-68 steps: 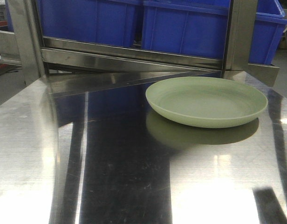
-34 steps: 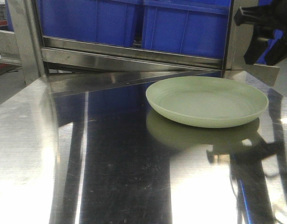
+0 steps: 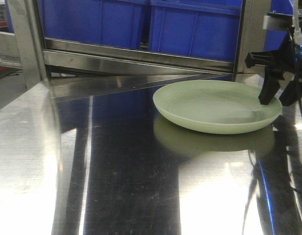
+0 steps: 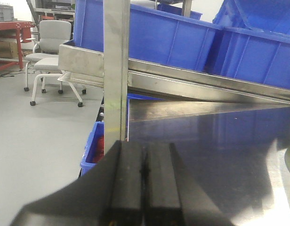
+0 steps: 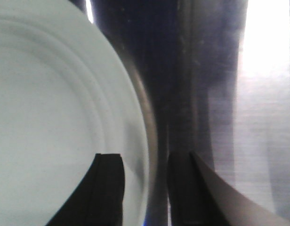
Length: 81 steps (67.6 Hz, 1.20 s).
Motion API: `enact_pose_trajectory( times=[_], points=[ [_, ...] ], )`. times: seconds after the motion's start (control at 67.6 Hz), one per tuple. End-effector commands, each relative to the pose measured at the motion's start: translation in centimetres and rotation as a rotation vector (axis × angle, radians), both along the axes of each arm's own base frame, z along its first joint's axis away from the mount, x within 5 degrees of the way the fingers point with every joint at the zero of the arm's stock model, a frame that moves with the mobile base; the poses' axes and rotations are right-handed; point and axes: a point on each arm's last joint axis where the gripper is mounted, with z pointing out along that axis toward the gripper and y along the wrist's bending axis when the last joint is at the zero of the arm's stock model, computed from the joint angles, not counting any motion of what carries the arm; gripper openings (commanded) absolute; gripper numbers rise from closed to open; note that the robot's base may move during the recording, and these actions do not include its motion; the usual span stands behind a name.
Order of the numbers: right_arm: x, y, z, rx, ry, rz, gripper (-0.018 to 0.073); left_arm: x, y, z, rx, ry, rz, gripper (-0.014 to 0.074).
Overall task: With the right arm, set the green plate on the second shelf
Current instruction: 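Move the right gripper down to the rim of the pale green plate, then grasp the plate rim with the right gripper and lift it up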
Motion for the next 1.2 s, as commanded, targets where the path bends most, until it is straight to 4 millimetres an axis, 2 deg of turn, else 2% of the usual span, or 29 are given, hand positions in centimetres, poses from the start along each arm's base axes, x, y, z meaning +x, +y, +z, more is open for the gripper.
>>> enact_pose_trajectory(
  times=[0.0,0.237,0.325,0.414,0.473,0.547,0.606,0.725,0.813,0.887,0.961,1.065,1.183],
  points=[
    [0.4,0.2,2.6,0.020,-0.102,-0.006,0.0342,0.0,0.0,-0.5,-0.011,-0.059,-0.004,0.0131],
    [0.7,0.2,1.2,0.017,-0.054,-0.003,0.0329,0.0,0.0,-0.5,-0.011,-0.059,-0.004,0.0131],
    [0.6,0.2,1.1,0.016,-0.037,0.000,0.0228,0.0,0.0,-0.5,-0.011,-0.059,-0.004,0.0131],
    [0.4,0.3,1.3,0.017,-0.024,0.003,0.0038,0.0,0.0,-0.5,-0.011,-0.059,-0.004,0.0131],
    [0.2,0.3,1.8,0.019,-0.022,0.006,0.0066,0.0,0.0,-0.5,-0.011,-0.059,-0.004,0.0131],
    [-0.1,0.3,2.9,0.021,-0.051,0.007,0.0055,0.0,0.0,-0.5,-0.011,-0.059,-0.004,0.0131],
    [-0.5,0.2,4.5,0.024,-0.109,0.005,0.0057,0.0,0.0,-0.5,-0.011,-0.059,-0.004,0.0131],
    [-1.9,0.0,8.8,0.031,-0.268,-0.003,0.0057,0.0,0.0,-0.5,-0.011,-0.059,-0.004,0.0131],
    [-3.8,-0.3,12.4,0.040,-0.426,-0.016,0.0057,0.0,0.0,-0.5,-0.011,-0.059,-0.004,0.0131],
    [-6.3,-0.6,15.5,0.049,-0.574,-0.030,0.0057,0.0,0.0,-0.5,-0.011,-0.059,-0.004,0.0131],
    [-8.7,-1.0,17.4,0.047,-0.692,-0.038,0.0057,0.0,0.0,-0.5,-0.011,-0.059,-0.004,0.0131],
    [-13.3,-1.6,19.5,0.038,-0.876,-0.052,0.0057,0.0,0.0,-0.5,-0.011,-0.059,-0.004,0.0131],
    [-18.6,-2.3,20.2,-0.004,-1.069,-0.051,0.0057,0.0,0.0,-0.5,-0.011,-0.059,-0.004,0.0131]
  ],
)
